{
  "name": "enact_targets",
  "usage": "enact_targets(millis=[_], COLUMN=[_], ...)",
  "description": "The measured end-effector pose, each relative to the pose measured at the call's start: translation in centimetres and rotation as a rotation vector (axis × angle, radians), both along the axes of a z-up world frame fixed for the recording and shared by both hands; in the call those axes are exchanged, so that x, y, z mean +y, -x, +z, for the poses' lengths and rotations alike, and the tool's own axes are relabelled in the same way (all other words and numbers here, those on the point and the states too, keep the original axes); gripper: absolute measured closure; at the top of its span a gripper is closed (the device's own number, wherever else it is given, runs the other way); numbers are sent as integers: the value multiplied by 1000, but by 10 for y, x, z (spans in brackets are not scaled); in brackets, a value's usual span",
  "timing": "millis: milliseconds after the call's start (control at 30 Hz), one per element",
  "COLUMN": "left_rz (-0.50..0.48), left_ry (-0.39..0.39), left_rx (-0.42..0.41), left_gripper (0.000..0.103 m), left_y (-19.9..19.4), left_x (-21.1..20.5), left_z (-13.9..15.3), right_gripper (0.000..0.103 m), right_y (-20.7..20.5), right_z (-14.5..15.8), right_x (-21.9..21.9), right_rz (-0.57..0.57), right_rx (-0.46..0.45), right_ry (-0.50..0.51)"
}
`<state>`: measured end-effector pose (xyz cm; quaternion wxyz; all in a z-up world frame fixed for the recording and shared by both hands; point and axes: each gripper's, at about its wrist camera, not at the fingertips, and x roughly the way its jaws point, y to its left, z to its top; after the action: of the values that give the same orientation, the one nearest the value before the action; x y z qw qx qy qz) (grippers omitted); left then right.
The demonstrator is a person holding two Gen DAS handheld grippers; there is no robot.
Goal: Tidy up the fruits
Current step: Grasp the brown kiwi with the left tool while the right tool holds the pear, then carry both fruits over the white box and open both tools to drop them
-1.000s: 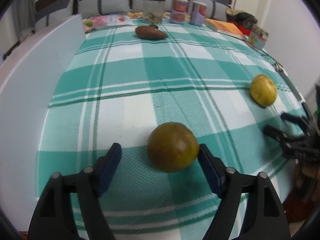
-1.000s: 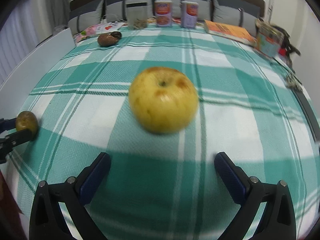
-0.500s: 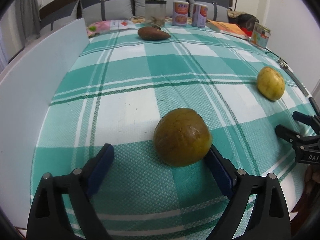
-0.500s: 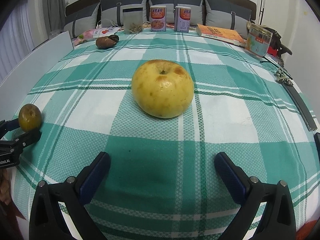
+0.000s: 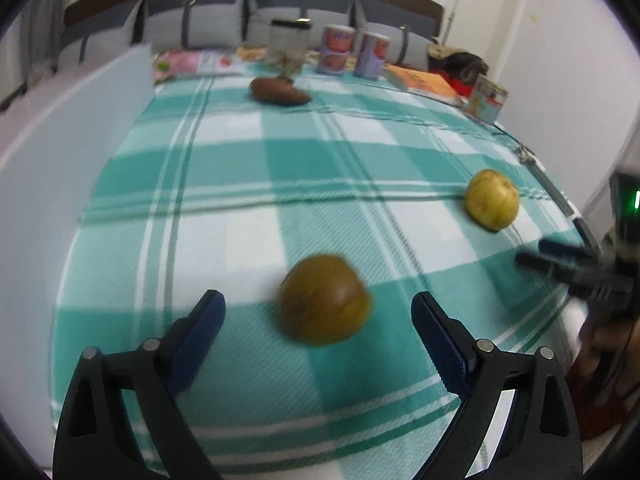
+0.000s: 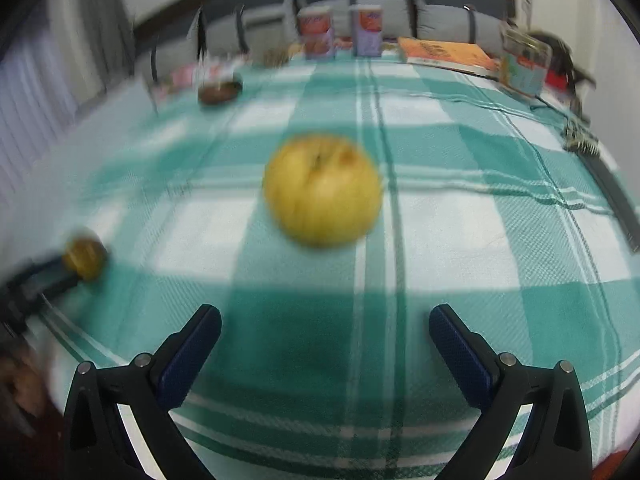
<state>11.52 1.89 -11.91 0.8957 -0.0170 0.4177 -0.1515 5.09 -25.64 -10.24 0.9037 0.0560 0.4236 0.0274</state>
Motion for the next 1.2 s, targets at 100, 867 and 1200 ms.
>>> enact_targets(millis=[100,867,1200], left_rz=[-25,284,675], left_ry=[-53,339,102], left_rx=[2,-80,185], left_gripper=[10,52,52], left_y=[-7,11,-20], left_x=[-13,182,372], left_z=[-1,167,88], right_gripper=[0,34,34], right_y=[-31,-90,-121], right_z=[12,138,120], right_x=[6,189,460], right_rz=[60,458,846], right_rx=[66,12,107], right_ry=[34,-263,-98])
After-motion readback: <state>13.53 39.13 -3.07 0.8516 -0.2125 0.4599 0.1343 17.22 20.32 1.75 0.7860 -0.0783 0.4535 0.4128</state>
